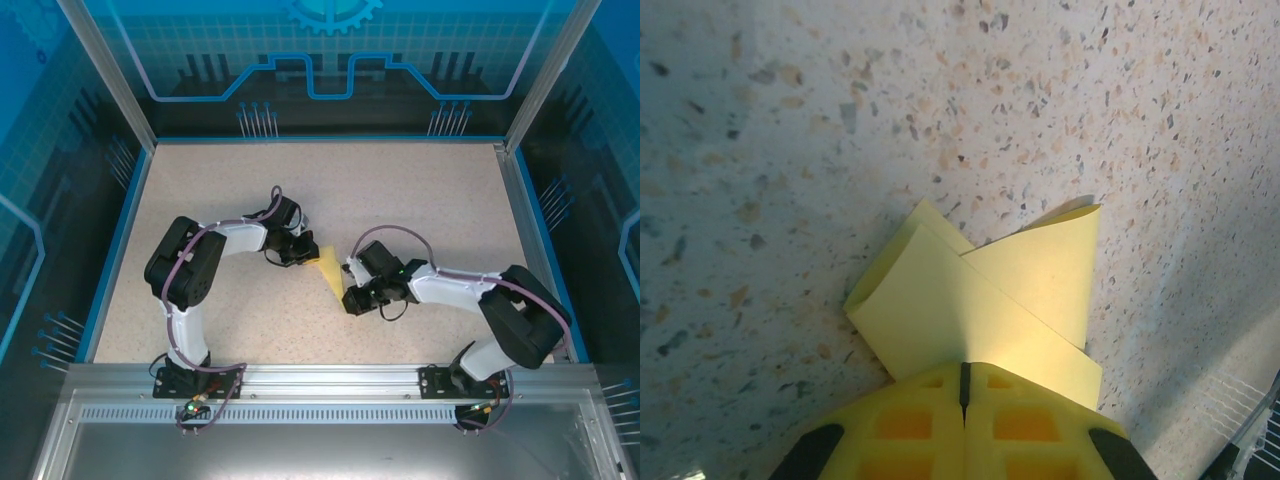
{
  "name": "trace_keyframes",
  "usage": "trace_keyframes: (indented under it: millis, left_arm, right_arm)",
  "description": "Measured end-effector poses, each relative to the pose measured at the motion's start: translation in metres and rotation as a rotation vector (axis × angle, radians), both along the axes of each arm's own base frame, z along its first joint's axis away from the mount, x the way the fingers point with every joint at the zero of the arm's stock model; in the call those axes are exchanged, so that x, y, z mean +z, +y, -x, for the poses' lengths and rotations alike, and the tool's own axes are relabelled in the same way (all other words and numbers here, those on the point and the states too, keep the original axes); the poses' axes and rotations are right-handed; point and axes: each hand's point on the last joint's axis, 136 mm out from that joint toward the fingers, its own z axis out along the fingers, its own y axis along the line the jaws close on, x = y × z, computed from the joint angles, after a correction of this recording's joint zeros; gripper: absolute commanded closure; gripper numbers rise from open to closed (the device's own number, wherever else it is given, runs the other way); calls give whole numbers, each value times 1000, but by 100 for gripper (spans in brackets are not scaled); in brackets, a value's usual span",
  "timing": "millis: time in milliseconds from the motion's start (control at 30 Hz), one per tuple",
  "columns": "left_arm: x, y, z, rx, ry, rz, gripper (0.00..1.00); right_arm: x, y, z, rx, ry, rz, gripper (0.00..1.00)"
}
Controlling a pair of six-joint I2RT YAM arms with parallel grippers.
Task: Fold a paper plane with a square sheet of paper (pick it up from the middle)
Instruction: Fold the wing for the fifth time at the center of the table, then turn over a paper plane at the center of the table.
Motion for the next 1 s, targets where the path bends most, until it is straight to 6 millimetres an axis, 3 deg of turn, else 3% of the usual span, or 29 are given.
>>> trace_keyframes:
  millis: [200, 300, 567, 667, 867, 1000]
  left_arm:
    - [1, 0, -1, 8, 2, 3, 80]
    - [10, 0, -4, 25, -3, 5, 71]
    - [82, 8, -18, 83, -187, 7, 55]
    - [95, 15, -16, 121, -220, -37, 49]
    - [78, 11, 20, 129, -158, -238, 33]
    - [71, -8, 32, 91, -142, -357, 29]
  right_arm:
    - [23, 4, -41, -119, -105, -23, 88]
    - [24, -3, -56, -191, -138, -7, 76]
    - [27, -25, -80, -372, -190, 45, 47]
    - [32, -31, -86, -421, -196, 35, 39]
    - [44, -53, -102, -536, -225, 30, 26]
    - [44, -74, -106, -610, -243, 53, 24]
